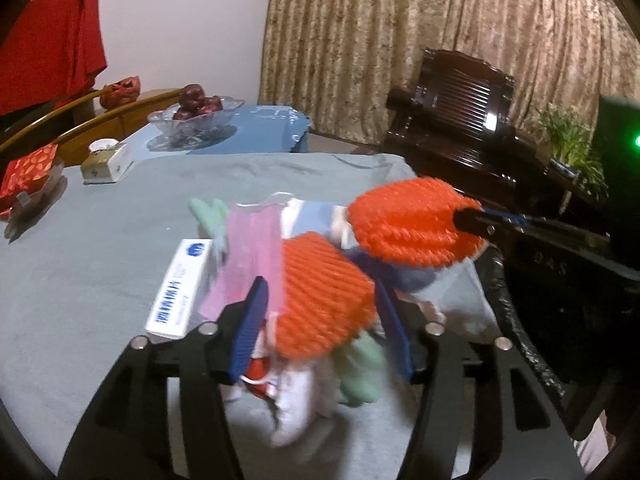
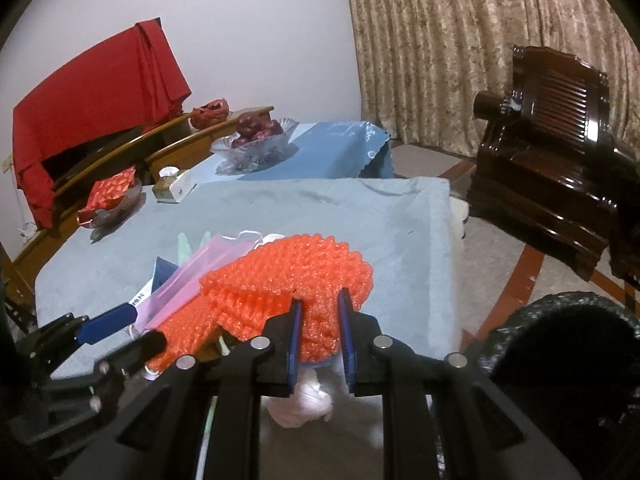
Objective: Collect trash
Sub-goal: 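Grasp an orange foam net with the left gripper while the right grasps another, then carry both orange foam nets over the bin and open both grippers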
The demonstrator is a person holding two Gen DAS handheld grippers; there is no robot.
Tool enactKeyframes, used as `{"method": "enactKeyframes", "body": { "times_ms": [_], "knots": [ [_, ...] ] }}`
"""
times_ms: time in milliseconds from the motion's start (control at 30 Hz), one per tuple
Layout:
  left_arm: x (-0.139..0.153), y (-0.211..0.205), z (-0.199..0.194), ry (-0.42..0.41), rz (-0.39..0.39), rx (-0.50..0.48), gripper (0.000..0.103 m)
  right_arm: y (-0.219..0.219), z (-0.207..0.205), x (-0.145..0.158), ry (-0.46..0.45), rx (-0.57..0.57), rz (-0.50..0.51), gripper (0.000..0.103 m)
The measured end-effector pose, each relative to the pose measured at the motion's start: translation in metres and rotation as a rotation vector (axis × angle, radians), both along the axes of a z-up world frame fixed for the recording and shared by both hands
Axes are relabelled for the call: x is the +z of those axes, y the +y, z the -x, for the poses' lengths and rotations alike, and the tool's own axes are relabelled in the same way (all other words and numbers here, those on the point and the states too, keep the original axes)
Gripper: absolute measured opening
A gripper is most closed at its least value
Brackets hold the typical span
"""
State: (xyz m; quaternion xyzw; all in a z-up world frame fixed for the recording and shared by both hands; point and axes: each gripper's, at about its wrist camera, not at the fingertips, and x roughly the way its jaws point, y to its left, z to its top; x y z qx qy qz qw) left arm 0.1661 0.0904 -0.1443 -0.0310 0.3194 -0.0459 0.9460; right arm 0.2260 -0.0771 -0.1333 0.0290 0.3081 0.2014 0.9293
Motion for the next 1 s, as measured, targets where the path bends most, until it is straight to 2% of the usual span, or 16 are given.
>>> {"method": "enactKeyframes", "body": {
  "times_ms": [167,233,300,333,400,467,633,733,1000],
  "knots": [
    [-0.006,-0.020,-0.001,0.000,-0.048,-0.009,0.062,-0.016,0.006,0.002,0.000,-0.029,-0.009,0.017],
    [-0.013,-0.025,-0.007,0.009,-0.107,0.033,0.060,-0.022,0.009,0.002,0.002,-0.037,-0.013,0.017],
    [-0.016,-0.026,-0.011,0.016,-0.105,0.041,0.045,-0.026,0.012,0.001,0.004,-0.043,-0.016,0.017],
    [-0.017,-0.026,-0.012,0.020,-0.103,0.045,0.042,-0.028,0.013,0.001,0.006,-0.045,-0.018,0.017],
    [-0.017,-0.026,-0.014,0.014,-0.105,0.049,0.021,-0.032,0.015,0.000,0.008,-0.048,-0.022,0.017],
    [-0.013,-0.027,-0.013,0.001,-0.104,0.051,0.011,-0.035,0.018,0.001,0.006,-0.051,-0.028,0.017],
    [0.005,-0.028,-0.004,-0.062,-0.085,0.042,0.007,-0.044,0.025,0.007,-0.006,-0.061,-0.052,0.017],
    [0.019,-0.029,0.002,-0.090,-0.044,0.027,0.007,-0.050,0.030,0.013,-0.019,-0.073,-0.063,0.017],
    [0.050,-0.062,0.014,-0.131,0.000,-0.053,0.007,-0.087,0.052,0.035,-0.067,-0.135,-0.065,0.017]
  ]
}}
